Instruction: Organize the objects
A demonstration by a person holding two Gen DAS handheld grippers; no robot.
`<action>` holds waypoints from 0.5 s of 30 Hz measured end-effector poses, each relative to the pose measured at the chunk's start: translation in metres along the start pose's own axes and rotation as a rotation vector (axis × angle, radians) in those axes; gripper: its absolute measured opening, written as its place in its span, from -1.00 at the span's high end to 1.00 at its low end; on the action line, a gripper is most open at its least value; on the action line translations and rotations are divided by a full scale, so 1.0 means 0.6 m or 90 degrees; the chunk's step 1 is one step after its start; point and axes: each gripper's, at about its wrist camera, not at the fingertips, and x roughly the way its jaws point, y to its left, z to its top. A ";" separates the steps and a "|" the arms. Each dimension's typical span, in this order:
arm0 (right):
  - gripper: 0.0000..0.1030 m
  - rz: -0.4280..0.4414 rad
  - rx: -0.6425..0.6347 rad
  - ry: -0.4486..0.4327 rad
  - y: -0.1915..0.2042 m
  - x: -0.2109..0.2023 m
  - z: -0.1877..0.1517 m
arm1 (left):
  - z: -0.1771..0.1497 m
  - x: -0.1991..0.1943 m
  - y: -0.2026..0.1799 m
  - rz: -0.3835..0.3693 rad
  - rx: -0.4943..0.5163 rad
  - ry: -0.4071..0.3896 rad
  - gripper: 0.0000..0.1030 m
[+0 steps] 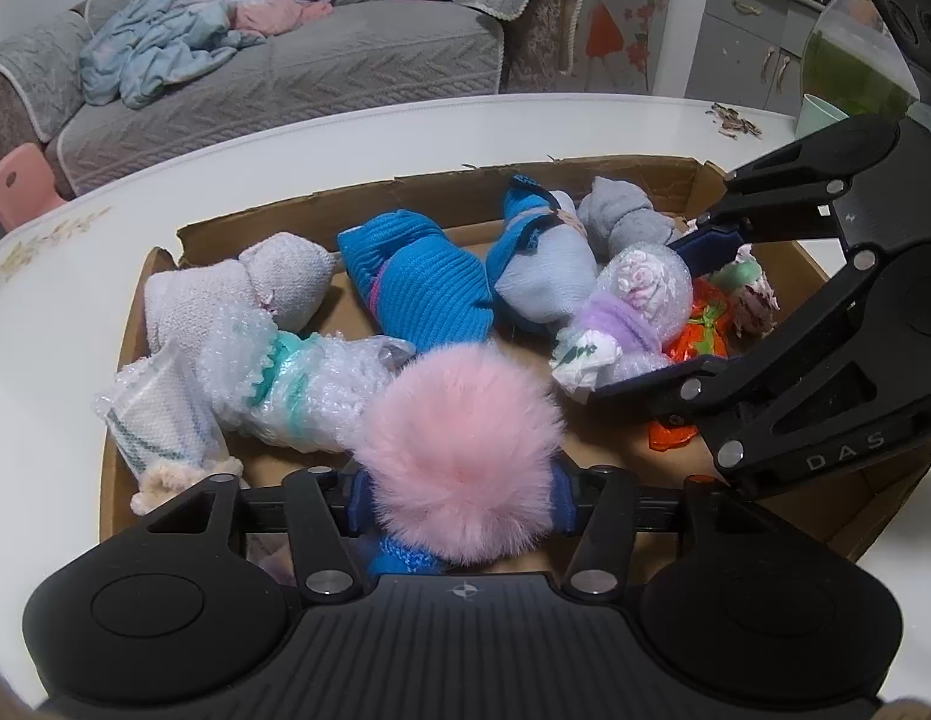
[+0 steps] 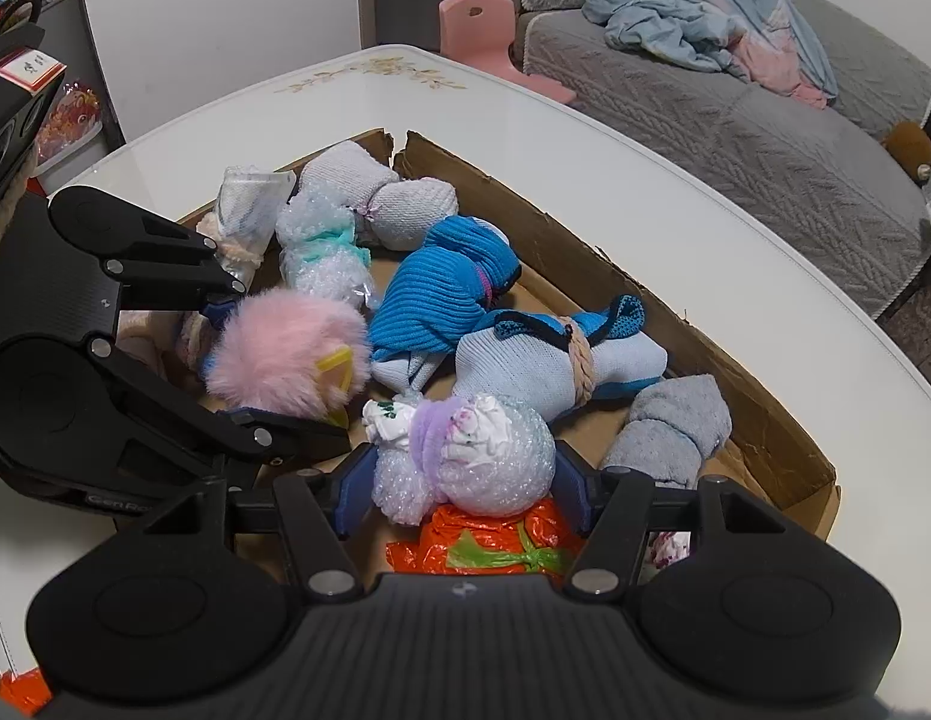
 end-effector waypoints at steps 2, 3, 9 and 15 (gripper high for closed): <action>-0.11 0.000 0.000 0.001 -0.002 0.000 0.000 | -0.001 -0.001 -0.001 -0.002 0.003 0.002 -0.27; -0.11 0.000 -0.001 0.002 -0.003 -0.001 0.000 | -0.001 -0.001 -0.001 -0.002 0.004 0.003 -0.29; -0.11 -0.002 -0.001 0.002 -0.004 0.000 0.001 | -0.002 -0.002 -0.004 -0.003 0.003 0.007 -0.36; -0.13 -0.007 -0.004 0.004 -0.005 0.000 0.001 | -0.001 -0.007 -0.015 -0.015 0.014 0.001 -0.60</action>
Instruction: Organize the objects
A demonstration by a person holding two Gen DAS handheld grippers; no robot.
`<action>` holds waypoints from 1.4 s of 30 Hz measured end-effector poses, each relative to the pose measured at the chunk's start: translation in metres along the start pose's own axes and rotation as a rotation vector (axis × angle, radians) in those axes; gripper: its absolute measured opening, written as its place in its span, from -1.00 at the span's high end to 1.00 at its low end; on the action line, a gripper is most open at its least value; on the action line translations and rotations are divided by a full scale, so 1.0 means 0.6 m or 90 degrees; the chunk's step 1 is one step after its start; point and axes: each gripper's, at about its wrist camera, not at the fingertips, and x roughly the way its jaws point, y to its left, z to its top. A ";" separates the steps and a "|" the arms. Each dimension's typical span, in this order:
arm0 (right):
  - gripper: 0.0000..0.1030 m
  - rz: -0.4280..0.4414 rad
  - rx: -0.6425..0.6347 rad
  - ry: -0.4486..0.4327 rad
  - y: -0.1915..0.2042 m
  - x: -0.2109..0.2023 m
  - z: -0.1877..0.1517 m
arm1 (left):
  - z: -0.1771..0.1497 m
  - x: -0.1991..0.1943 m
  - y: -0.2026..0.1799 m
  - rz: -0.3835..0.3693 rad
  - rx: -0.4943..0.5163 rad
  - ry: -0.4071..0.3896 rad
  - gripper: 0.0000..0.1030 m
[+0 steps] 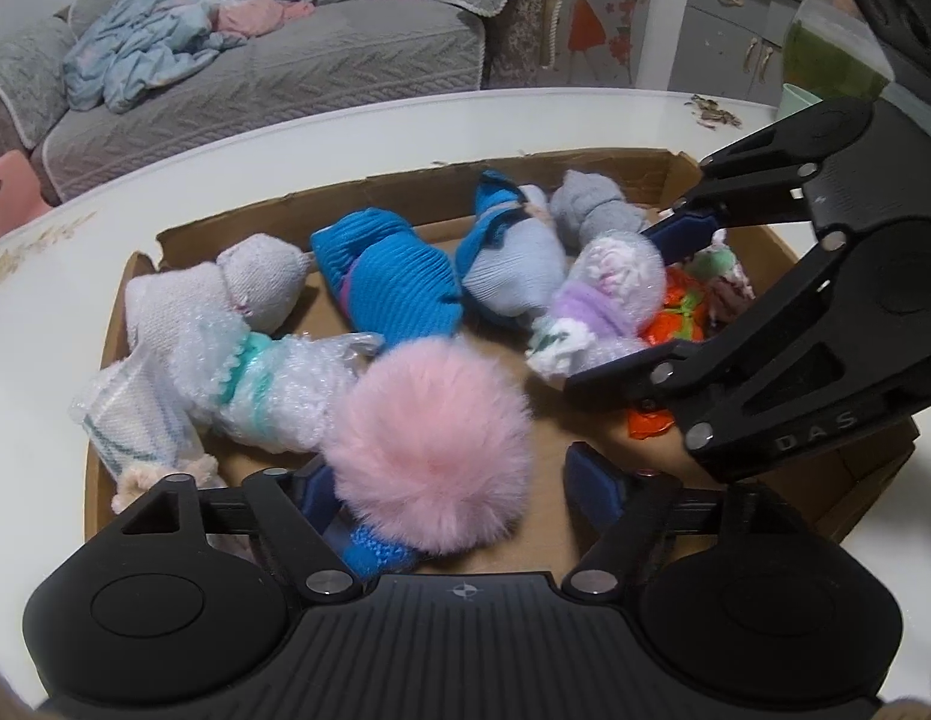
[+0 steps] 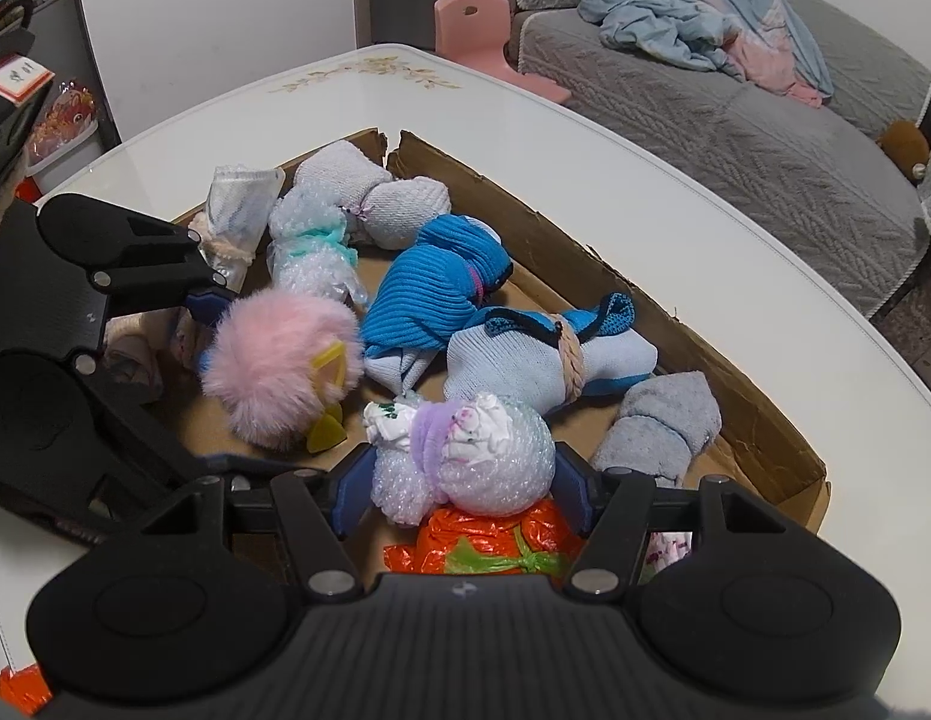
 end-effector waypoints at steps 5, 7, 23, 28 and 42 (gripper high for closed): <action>-0.22 -0.004 0.003 -0.007 -0.005 -0.011 -0.001 | 0.002 -0.013 -0.001 -0.005 -0.009 -0.010 -0.65; -0.26 -0.006 0.006 -0.012 -0.005 -0.016 0.000 | 0.004 -0.019 0.000 -0.007 -0.013 -0.013 -0.66; -0.46 -0.037 0.063 -0.070 0.001 -0.129 -0.018 | -0.058 -0.161 0.013 -0.022 -0.081 -0.061 -0.79; -0.58 -0.049 0.086 -0.112 0.035 -0.191 -0.049 | -0.123 -0.202 0.005 -0.025 -0.117 -0.056 -0.81; -0.74 -0.107 0.091 -0.110 0.158 -0.285 -0.169 | -0.208 -0.228 -0.103 -0.128 -0.113 -0.011 -0.85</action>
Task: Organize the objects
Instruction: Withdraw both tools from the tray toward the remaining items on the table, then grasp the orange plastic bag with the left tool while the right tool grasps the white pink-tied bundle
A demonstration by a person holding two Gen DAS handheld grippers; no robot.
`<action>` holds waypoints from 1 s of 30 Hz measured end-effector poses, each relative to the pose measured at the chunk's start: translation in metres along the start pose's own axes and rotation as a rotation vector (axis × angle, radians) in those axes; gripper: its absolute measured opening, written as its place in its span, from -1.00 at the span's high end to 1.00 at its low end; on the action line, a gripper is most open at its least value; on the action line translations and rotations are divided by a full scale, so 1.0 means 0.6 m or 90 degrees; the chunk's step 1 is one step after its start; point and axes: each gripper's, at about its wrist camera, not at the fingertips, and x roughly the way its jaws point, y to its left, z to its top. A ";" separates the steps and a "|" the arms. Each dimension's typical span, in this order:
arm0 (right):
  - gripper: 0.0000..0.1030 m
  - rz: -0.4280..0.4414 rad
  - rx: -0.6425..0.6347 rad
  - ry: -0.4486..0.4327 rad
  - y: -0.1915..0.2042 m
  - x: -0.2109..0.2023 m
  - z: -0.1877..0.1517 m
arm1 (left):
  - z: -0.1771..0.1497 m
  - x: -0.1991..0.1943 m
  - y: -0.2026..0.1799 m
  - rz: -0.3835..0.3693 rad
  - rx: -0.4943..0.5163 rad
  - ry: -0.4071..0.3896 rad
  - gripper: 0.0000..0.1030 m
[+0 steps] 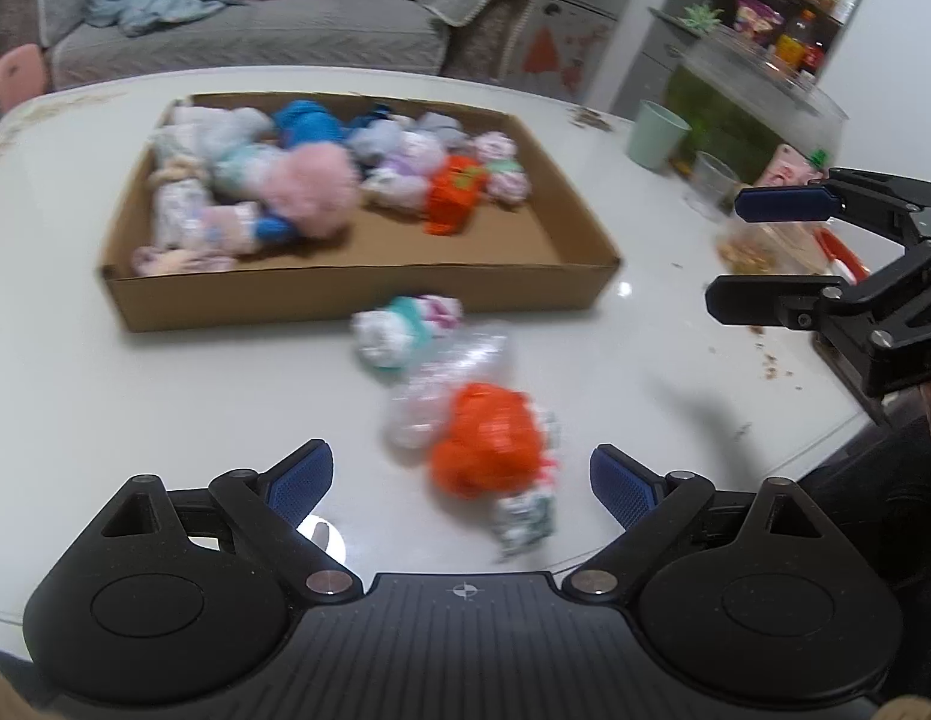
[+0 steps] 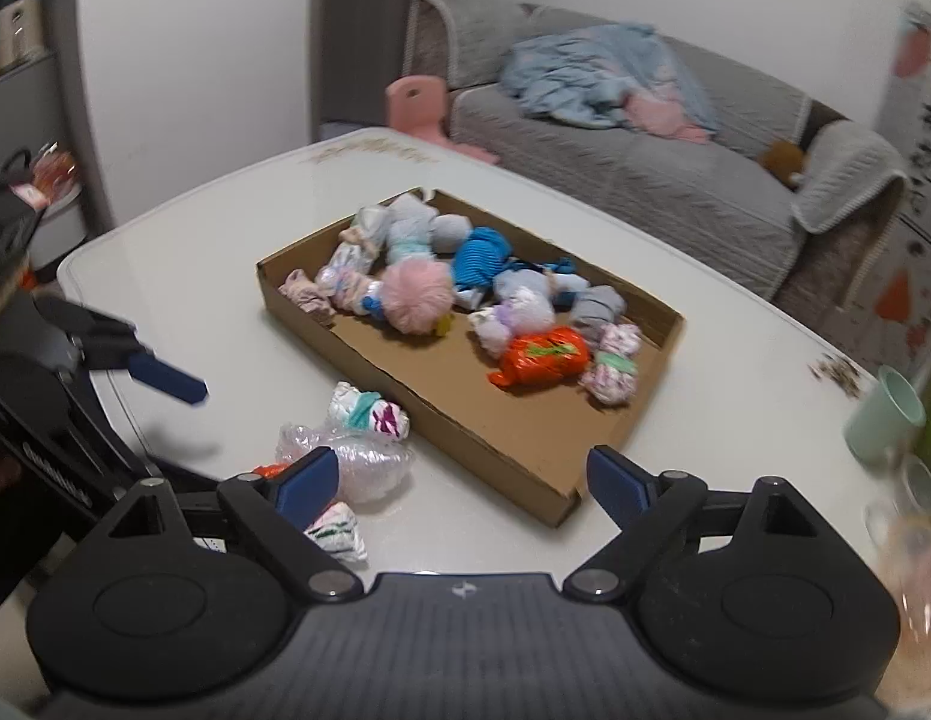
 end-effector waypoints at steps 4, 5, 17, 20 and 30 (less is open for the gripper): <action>-0.75 -0.004 -0.004 -0.003 0.011 -0.001 -0.005 | 0.002 0.036 -0.023 -0.023 -0.016 0.023 -0.84; -0.75 -0.004 -0.007 0.001 0.012 0.003 -0.005 | 0.001 0.045 -0.025 -0.026 -0.020 0.029 -0.84; -0.69 0.012 -0.037 0.042 0.041 0.023 -0.018 | 0.002 0.044 0.061 0.005 -0.118 0.024 -0.68; -0.67 0.028 -0.053 0.055 0.054 0.031 -0.021 | 0.004 0.026 0.080 0.051 -0.117 0.006 -0.70; -0.66 0.111 -0.113 0.122 0.112 0.080 -0.044 | -0.011 -0.003 0.086 0.064 -0.124 0.011 -0.76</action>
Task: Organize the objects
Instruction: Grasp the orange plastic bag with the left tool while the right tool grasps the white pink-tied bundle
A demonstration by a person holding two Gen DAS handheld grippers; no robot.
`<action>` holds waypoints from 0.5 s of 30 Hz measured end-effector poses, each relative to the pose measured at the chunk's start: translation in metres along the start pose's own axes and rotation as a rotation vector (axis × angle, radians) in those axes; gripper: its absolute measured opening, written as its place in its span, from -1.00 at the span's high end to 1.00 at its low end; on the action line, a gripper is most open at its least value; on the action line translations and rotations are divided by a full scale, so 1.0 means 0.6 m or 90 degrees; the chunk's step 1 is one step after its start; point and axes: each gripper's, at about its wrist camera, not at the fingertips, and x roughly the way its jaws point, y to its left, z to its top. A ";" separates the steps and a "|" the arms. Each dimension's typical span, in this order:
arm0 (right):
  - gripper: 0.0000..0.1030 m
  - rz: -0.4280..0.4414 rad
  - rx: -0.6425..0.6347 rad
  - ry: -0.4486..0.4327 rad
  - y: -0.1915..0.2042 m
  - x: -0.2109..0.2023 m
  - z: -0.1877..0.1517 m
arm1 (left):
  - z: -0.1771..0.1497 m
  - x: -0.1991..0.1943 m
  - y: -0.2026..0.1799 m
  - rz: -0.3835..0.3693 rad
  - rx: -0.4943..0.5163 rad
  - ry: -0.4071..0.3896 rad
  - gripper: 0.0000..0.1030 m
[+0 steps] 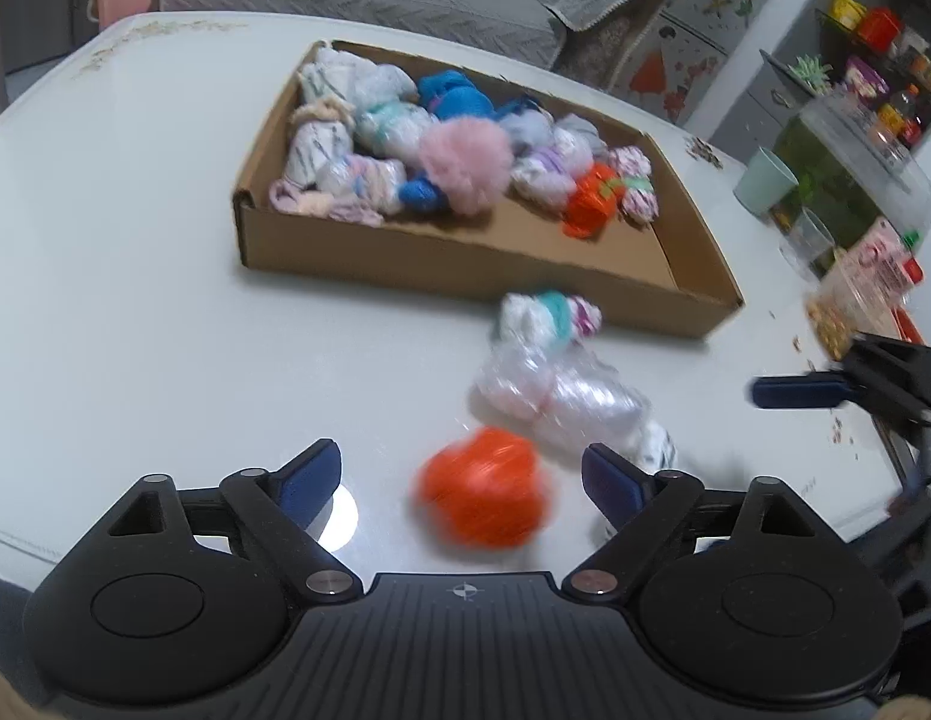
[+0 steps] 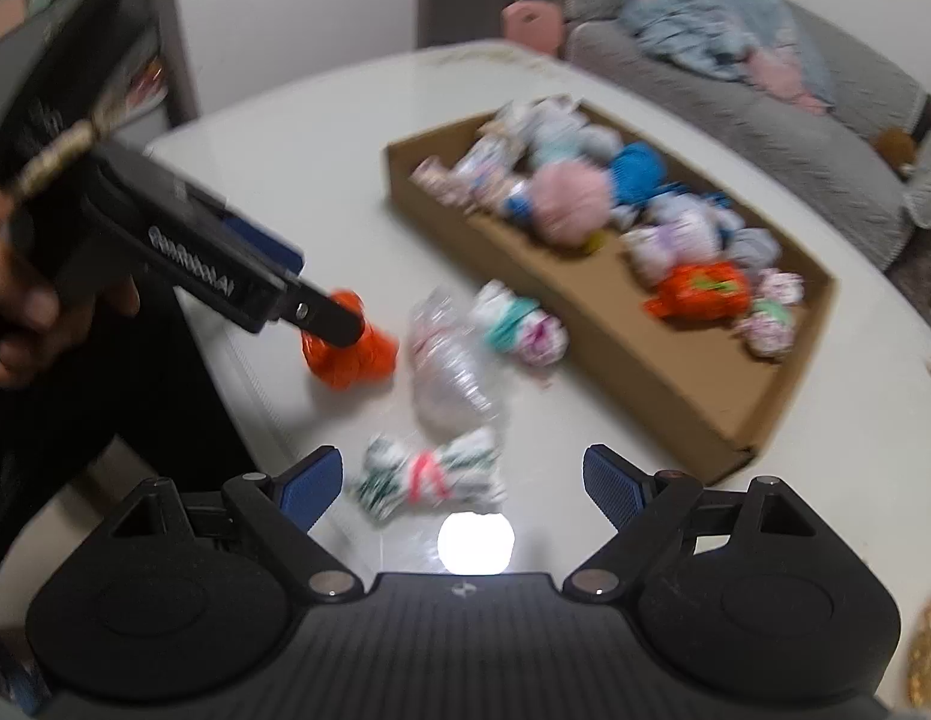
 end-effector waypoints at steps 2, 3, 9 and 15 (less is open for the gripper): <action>-0.65 0.002 -0.003 0.010 0.004 0.010 -0.001 | -0.007 0.005 -0.009 0.001 0.019 0.003 -0.77; -0.65 0.002 -0.003 0.012 0.004 0.014 -0.002 | -0.009 0.009 -0.014 0.004 0.032 0.002 -0.77; -0.61 0.004 -0.015 0.024 0.009 0.028 -0.003 | -0.034 0.019 -0.031 0.035 0.118 -0.008 -0.77; -0.53 0.013 -0.005 0.022 0.000 0.038 -0.001 | -0.051 0.019 -0.051 0.050 0.181 -0.029 -0.73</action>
